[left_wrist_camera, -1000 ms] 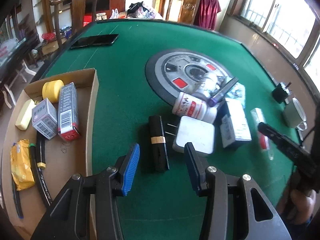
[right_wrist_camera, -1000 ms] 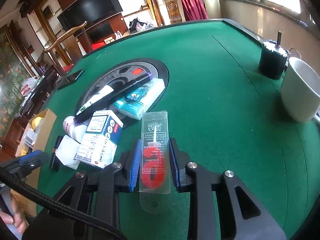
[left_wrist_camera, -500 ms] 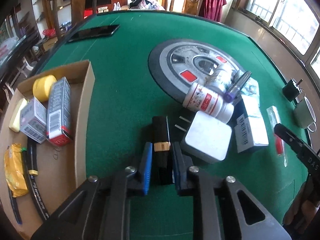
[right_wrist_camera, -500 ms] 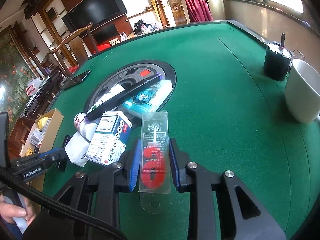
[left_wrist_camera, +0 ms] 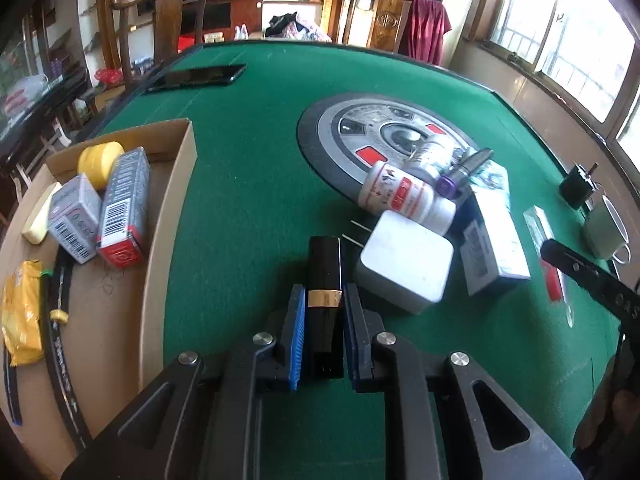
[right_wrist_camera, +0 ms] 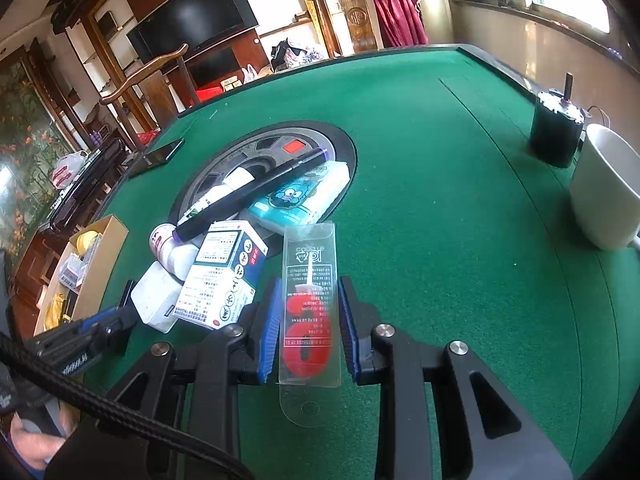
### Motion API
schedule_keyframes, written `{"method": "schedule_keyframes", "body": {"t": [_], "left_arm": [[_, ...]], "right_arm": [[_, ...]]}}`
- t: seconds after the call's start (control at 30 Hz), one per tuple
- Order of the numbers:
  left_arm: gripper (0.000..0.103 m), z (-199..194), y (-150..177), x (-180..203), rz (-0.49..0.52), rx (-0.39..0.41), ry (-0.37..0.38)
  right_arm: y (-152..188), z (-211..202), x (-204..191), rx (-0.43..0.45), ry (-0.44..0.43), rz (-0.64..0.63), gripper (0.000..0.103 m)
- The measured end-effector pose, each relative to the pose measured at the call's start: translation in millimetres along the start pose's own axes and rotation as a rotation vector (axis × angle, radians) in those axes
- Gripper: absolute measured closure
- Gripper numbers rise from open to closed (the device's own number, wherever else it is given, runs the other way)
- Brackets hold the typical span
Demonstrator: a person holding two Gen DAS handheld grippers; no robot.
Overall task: Organize objects
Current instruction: 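Lift the black tube and clear package off the table with both grippers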
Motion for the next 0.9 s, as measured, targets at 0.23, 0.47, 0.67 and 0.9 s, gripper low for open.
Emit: {"method": "schedule_keyframes", "body": {"t": [0.23,0.47,0.67,0.9], "left_arm": [[0.089,-31,-3,9,0.04,0.109,-0.017],[0.088,-57,-6,19,0.092,0.224,-0.057],[0.088,-70,-5,26,0.118,0.281,-0.082],[0.088,-70,-1,32,0.143,0.295,-0.093]], "right_arm": [[0,0,-1,0.003,0.003,-0.002,0.079],[0,-8,-7,0.035,0.014,-0.026,0.079],[1,-18,-17,0.076,0.021,-0.059,0.079],[4,-22,-31,0.094,0.018,-0.106,0.079]]}}
Point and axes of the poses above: each gripper's, at about its wrist camera, not at the fingertips, and z roughly the way its jaws point, x to its right, y to its underside, the point moved 8 cm from there along z, roughly the way its jaws point
